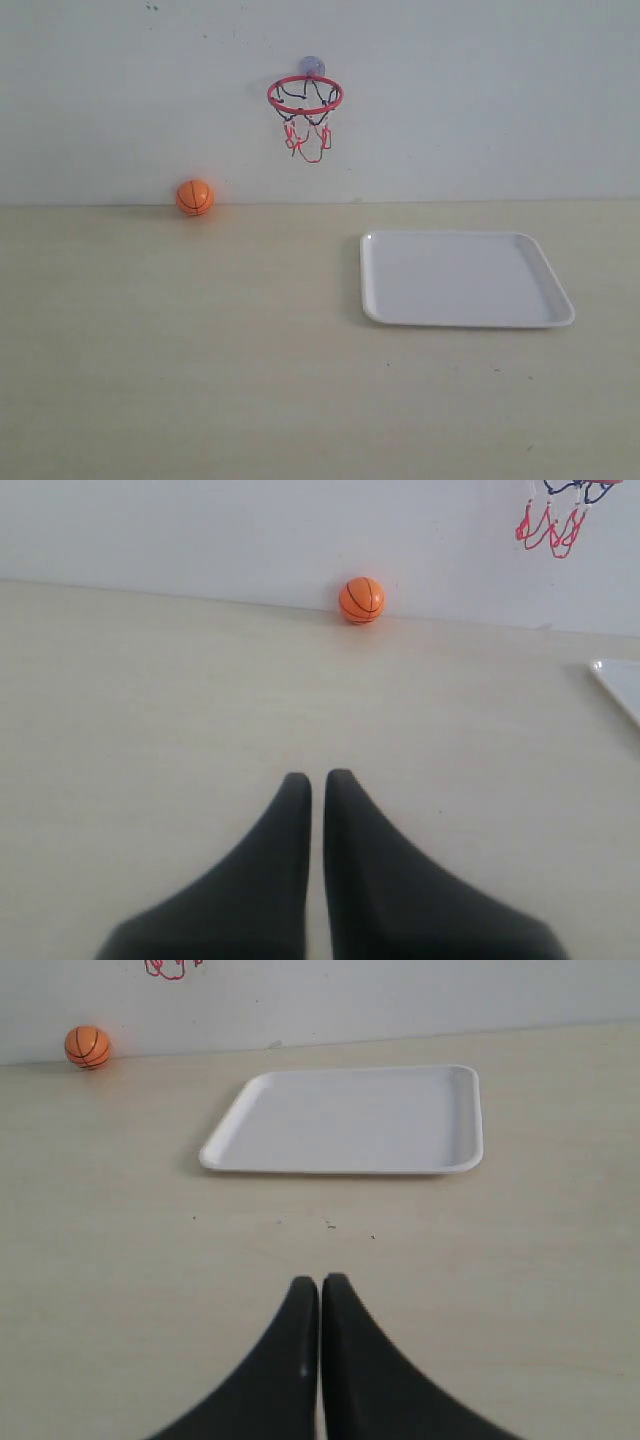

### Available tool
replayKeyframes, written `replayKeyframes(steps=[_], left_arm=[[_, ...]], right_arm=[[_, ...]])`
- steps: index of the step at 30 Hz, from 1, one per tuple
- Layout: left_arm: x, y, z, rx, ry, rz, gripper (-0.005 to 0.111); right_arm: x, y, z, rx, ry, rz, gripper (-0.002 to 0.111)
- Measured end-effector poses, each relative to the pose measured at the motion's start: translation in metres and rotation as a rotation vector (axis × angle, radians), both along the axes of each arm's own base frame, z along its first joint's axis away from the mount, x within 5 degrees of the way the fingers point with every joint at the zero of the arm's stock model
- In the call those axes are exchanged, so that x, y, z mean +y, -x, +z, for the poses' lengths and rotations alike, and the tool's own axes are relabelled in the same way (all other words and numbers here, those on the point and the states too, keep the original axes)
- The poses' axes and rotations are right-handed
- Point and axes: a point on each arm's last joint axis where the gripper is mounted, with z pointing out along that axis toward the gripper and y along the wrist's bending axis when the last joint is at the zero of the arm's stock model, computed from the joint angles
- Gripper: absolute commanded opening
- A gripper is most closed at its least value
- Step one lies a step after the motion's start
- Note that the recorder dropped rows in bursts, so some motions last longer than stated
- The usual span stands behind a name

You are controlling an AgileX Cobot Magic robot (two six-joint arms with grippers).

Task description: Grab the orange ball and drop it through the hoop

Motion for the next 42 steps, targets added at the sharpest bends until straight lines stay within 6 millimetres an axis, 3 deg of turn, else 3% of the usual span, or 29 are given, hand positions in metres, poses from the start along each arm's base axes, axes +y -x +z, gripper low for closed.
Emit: replayKeyframes(steps=[42], left_arm=[[0.0000, 0.0000, 0.0000, 0.000, 0.000, 0.000, 0.004]], right_arm=[[-0.0001, 0.0001, -0.0004, 0.015, -0.036, -0.012, 0.000]])
